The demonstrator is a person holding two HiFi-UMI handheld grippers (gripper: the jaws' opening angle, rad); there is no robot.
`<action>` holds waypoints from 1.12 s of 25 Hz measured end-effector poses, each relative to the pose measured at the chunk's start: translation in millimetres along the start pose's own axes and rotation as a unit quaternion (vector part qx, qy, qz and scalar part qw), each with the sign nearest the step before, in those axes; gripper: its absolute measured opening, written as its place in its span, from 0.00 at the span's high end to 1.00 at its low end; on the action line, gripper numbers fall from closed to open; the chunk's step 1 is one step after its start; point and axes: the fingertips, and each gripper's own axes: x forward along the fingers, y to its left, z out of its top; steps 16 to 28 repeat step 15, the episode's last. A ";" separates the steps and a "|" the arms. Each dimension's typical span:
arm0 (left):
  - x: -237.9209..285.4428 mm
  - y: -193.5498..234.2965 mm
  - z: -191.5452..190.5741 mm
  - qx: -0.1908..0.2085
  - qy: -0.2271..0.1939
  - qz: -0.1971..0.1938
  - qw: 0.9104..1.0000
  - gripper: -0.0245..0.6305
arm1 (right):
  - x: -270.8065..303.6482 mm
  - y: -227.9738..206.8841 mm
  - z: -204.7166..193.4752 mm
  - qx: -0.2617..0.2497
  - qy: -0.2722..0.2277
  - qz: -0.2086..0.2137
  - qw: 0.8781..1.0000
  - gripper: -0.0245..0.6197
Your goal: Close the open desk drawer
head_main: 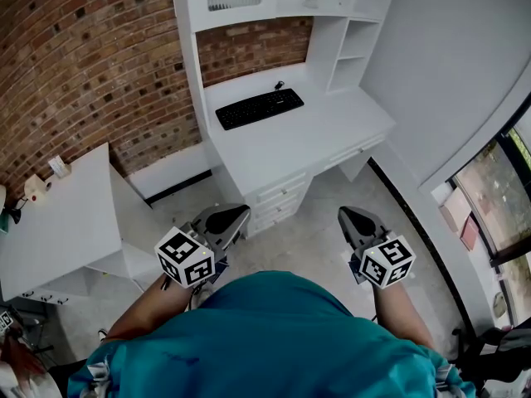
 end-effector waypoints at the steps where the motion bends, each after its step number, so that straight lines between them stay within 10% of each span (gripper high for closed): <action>1: -0.4 -0.4 -0.3 0.000 0.000 0.000 1.000 0.94 | 0.2 0.6 0.4 -0.001 0.000 0.001 1.000 0.93; 28: -3.9 -1.5 2.2 0.002 -0.003 0.003 1.000 0.94 | 0.6 3.4 5.4 -0.004 -0.005 0.009 1.000 0.93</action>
